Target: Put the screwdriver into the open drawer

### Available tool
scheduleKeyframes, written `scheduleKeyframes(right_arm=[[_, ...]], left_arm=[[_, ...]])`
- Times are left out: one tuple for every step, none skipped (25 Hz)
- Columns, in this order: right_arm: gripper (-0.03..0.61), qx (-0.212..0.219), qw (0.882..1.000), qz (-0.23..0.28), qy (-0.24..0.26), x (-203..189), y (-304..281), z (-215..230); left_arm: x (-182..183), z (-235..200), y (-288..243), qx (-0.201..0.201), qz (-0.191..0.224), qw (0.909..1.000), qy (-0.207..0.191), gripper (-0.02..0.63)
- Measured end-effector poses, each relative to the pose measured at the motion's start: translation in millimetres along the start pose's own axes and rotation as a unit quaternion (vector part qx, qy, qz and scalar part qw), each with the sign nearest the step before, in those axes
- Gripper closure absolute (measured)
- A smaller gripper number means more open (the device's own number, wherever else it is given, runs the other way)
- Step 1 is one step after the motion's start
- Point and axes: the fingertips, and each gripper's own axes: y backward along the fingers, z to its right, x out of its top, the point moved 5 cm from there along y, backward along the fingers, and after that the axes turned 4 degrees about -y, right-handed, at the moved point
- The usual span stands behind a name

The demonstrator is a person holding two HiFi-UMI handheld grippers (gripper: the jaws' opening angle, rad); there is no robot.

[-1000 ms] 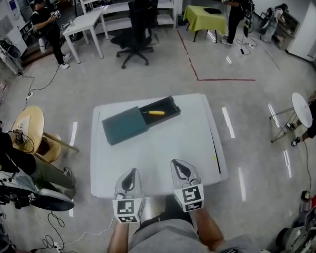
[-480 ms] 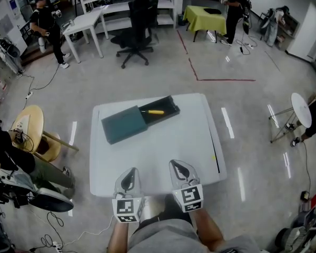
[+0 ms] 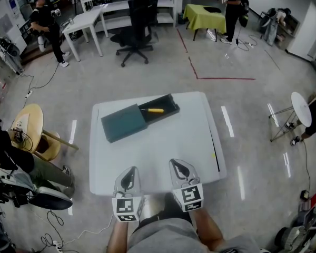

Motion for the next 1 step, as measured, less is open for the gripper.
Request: scheduleKeyframes(right_arm=[[0.575, 0.000, 1.000, 0.000, 0.000, 0.1, -0.2, -0.1]], left_arm=[[-0.1, -0.3, -0.2, 0.000, 0.000, 1.0000, 0.000, 0.603]])
